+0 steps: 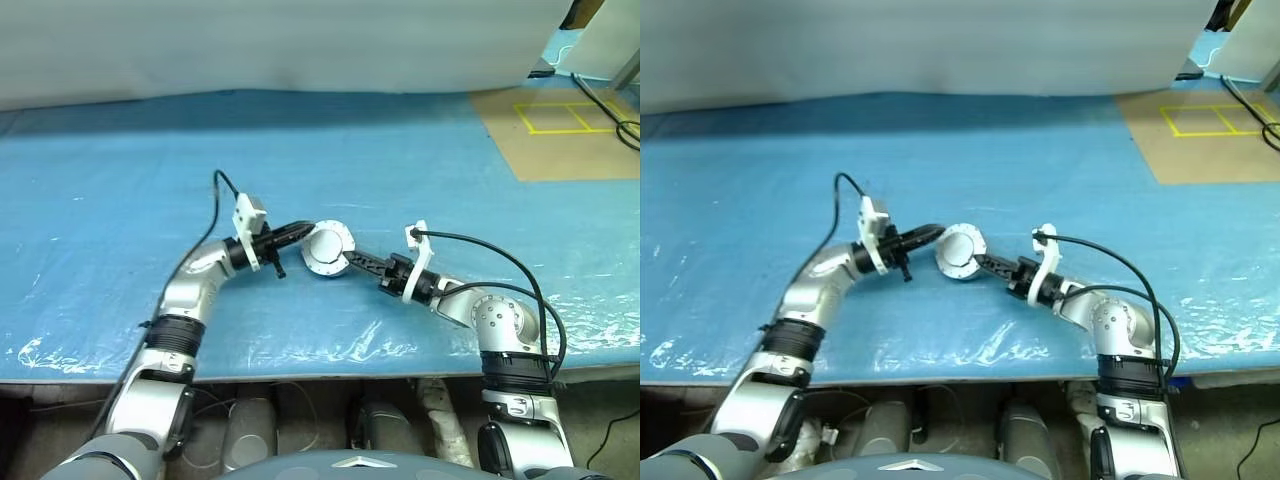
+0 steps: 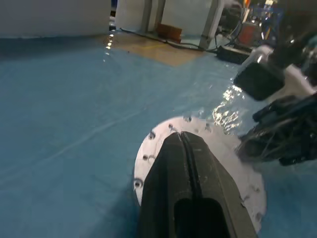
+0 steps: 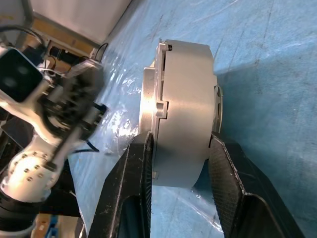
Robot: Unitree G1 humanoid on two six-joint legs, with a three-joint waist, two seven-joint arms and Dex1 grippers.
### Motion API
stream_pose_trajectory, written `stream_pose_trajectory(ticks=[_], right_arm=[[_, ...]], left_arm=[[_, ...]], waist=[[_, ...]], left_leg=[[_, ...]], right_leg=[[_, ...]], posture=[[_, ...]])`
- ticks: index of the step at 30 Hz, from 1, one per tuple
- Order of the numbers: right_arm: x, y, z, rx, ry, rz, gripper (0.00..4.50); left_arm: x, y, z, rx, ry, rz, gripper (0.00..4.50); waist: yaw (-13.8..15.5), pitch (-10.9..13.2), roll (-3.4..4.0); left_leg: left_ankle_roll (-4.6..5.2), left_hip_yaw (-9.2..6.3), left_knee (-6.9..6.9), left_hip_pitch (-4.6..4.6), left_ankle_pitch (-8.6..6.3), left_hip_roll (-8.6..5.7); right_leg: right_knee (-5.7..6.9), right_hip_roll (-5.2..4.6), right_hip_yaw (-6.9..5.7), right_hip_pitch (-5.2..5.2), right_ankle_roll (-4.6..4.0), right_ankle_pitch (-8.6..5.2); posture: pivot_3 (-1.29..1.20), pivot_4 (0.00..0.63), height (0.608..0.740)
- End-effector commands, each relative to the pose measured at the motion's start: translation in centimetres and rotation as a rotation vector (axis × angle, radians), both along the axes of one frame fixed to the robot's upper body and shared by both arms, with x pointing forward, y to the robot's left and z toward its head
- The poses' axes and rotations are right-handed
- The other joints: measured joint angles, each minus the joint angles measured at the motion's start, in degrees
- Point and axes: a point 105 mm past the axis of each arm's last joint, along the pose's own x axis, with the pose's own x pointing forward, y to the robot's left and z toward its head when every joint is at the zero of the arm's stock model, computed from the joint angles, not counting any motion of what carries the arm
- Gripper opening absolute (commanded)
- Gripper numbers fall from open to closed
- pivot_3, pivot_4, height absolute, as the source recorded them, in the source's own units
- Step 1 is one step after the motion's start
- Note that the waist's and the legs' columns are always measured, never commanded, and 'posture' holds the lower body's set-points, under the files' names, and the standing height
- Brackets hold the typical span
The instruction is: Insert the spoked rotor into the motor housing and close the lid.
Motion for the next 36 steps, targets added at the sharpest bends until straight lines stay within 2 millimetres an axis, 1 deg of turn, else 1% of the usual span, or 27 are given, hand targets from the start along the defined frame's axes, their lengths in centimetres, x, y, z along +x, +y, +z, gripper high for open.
stream_pose_trajectory(ticks=[1, 4, 7, 10, 13, 15, 20, 23, 26, 28, 29, 31, 33, 36], right_arm=[[0.5, 0.1, 1.0, 0.056, 0.011, -0.009, 1.25], [0.7, 0.4, 1.6, 0.102, 0.022, -0.009, 1.25], [1.1, 0.8, 3.3, 0.195, 0.01, -0.013, 1.25], [1.6, 1.0, 4.4, 0.256, 0.015, -0.016, 1.25], [1.9, 1.3, 4.8, 0.269, 0.018, -0.017, 1.25], [2.2, 1.2, 5.1, 0.29, 0.025, -0.029, 1.25], [2.5, 1.1, 4.7, 0.278, 0.035, -0.046, 1.23], [2.6, 1.0, 4.9, 0.316, 0.039, -0.056, 1.22], [2.8, 1.1, 5.5, 0.341, 0.045, -0.054, 1.22], [3.0, 1.3, 6.6, 0.388, 0.034, -0.05, 1.22], [3.1, 1.3, 7.2, 0.412, 0.026, -0.048, 1.22], [3.2, 1.5, 8.4, 0.456, 0.008, -0.043, 1.22], [3.3, 1.8, 9.9, 0.506, -0.014, -0.036, 1.22], [2.9, 2.5, 11.6, 0.537, -0.04, -0.002, 1.22]], left_arm=[[-0.3, 2.2, 0.7, -0.026, 0.051, 0.033, 0.0], [0.2, 3.7, 0.4, -0.038, 0.102, 0.099, 0.0], [0.8, 5.1, 0.2, -0.108, 0.19, 0.174, 0.0], [1.3, 5.9, 0.2, -0.168, 0.244, 0.228, 0.0], [2.0, 6.6, 0.7, -0.23, 0.259, 0.297, 0.0], [2.0, 6.8, 0.7, -0.241, 0.268, 0.31, 0.0], [1.8, 7.1, 0.0, -0.203, 0.262, 0.335, 0.0], [1.8, 7.2, 0.3, -0.233, 0.266, 0.333, 0.0], [0.8, 6.9, 1.0, -0.318, 0.349, 0.218, 0.0], [0.4, 6.7, 1.1, -0.355, 0.401, 0.177, 0.0], [0.4, 6.7, 1.2, -0.373, 0.419, 0.174, 0.36], [0.4, 6.7, 1.6, -0.435, 0.446, 0.166, 0.87], [0.3, 6.6, 2.1, -0.516, 0.487, 0.134, 1.61], [0.2, 6.4, 2.0, -0.588, 0.557, 0.11, 2.71]], waist=[[-0.1, 0.01, 0.06], [0.03, 0.03, 0.1], [0.01, 0.05, 0.12], [0.0, 0.13, 0.21], [0.01, 0.13, 0.21], [0.02, 0.13, 0.21], [0.04, 0.14, 0.2], [0.02, 0.14, 0.2], [0.01, 0.14, 0.2], [-0.03, 0.15, 0.22], [-0.03, 0.15, 0.23], [-0.02, 0.16, 0.23], [-0.02, 0.16, 0.23], [0.03, 0.16, 0.23]], left_leg=[[0.0, 0.0, -0.01, 0.03, 0.0, 0.04], [-0.01, 0.0, 0.0, 0.03, 0.0, 0.03], [-0.01, 0.0, 0.06, 0.0, 0.0, 0.02], [-0.02, 0.0, 0.06, -0.01, 0.0, 0.02], [-0.02, 0.0, 0.06, -0.05, 0.0, 0.01], [-0.03, -0.01, 0.05, -0.07, 0.01, 0.02], [-0.03, -0.01, 0.03, -0.12, 0.01, 0.0], [-0.04, -0.02, 0.04, -0.12, 0.01, 0.01], [-0.04, -0.02, 0.06, -0.11, 0.01, 0.01], [-0.04, -0.02, 0.06, -0.11, 0.01, 0.0], [-0.05, -0.02, 0.06, -0.12, 0.01, 0.0], [-0.05, -0.02, 0.06, -0.13, 0.01, 0.0], [-0.05, -0.01, 0.06, -0.13, 0.01, -0.01], [-0.05, -0.01, 0.06, -0.15, 0.01, 0.0]], right_leg=[[0.02, 0.03, 0.0, 0.0, -0.04, -0.03], [0.01, 0.03, 0.0, 0.02, -0.17, -0.1], [-0.01, 0.02, 0.0, 0.03, -0.24, -0.15], [0.01, 0.02, 0.0, 0.01, -0.26, -0.16], [0.0, 0.02, 0.0, -0.01, -0.11, -0.07], [0.0, 0.02, -0.02, -0.02, -0.03, -0.03], [-0.05, 0.02, -0.02, -0.04, 0.01, 0.0], [-0.02, 0.02, -0.03, -0.05, 0.03, 0.01], [0.0, 0.02, -0.03, -0.05, 0.03, 0.01], [0.02, 0.02, -0.02, -0.08, 0.03, 0.01], [0.04, 0.02, -0.02, -0.1, 0.03, 0.01], [0.06, 0.02, -0.01, -0.11, 0.03, 0.01], [0.05, 0.02, -0.01, -0.11, 0.02, 0.01], [0.03, 0.02, -0.01, -0.11, 0.02, 0.01]], posture=[[0.0, 0.15, 0.74], [0.0, 0.15, 0.74], [0.0, 0.15, 0.74], [0.0, 0.15, 0.74], [0.0, 0.15, 0.74], [0.0, 0.15, 0.74], [0.0, 0.15, 0.74], [0.0, 0.15, 0.74], [0.0, 0.15, 0.74], [0.0, 0.15, 0.74], [0.0, 0.15, 0.74], [0.0, 0.15, 0.74], [0.0, 0.15, 0.74], [0.0, 0.15, 0.74]])
